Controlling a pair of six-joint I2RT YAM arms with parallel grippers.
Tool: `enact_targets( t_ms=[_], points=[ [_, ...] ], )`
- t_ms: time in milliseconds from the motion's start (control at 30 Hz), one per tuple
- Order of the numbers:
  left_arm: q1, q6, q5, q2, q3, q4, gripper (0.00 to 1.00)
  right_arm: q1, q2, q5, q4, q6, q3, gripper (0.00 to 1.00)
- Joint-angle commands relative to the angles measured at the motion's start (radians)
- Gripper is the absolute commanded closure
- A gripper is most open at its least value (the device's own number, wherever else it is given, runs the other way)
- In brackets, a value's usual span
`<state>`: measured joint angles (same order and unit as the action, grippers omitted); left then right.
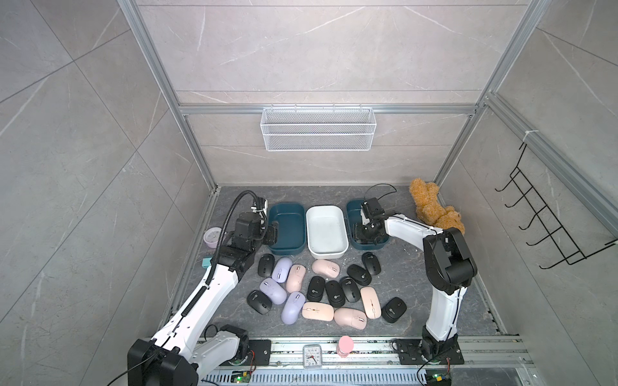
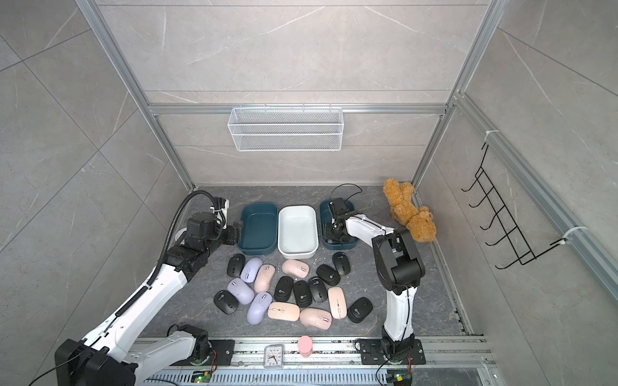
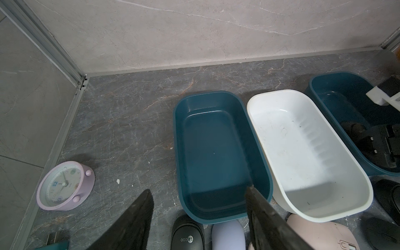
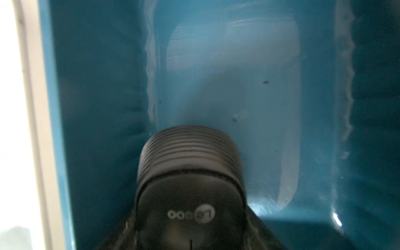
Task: Place the mice by color into the storage box
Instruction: Place the mouse in the storage box.
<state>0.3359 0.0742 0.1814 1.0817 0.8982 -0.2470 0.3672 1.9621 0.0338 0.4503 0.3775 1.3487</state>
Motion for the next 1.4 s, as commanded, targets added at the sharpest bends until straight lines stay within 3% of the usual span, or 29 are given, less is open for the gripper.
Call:
enact_targets(
  t_ms=[0,233,567,767,933,1367],
  points=[
    [-0.005,-0.024,0.018,-0.015,0.008,0.011,0.31,0.004,-0.017,-0.008,-0.005,0.016,0.021,0.28],
    [-0.006,-0.02,0.013,-0.019,0.008,0.009,0.31,0.004,-0.1,-0.025,0.021,0.005,0.035,0.27],
    [-0.004,0.013,-0.037,-0.005,0.014,-0.004,0.31,0.017,-0.418,-0.023,0.058,0.004,-0.096,0.29],
    [0.032,0.089,-0.092,0.051,0.034,-0.053,0.32,0.101,-0.649,-0.108,0.142,0.059,-0.292,0.3],
    [0.132,0.096,-0.1,0.146,0.1,-0.14,0.35,0.166,-0.812,-0.134,0.225,0.134,-0.433,0.31],
    [0.147,0.109,-0.197,0.202,0.075,-0.108,0.35,0.346,-0.924,-0.145,0.353,0.337,-0.625,0.32]
  ],
)
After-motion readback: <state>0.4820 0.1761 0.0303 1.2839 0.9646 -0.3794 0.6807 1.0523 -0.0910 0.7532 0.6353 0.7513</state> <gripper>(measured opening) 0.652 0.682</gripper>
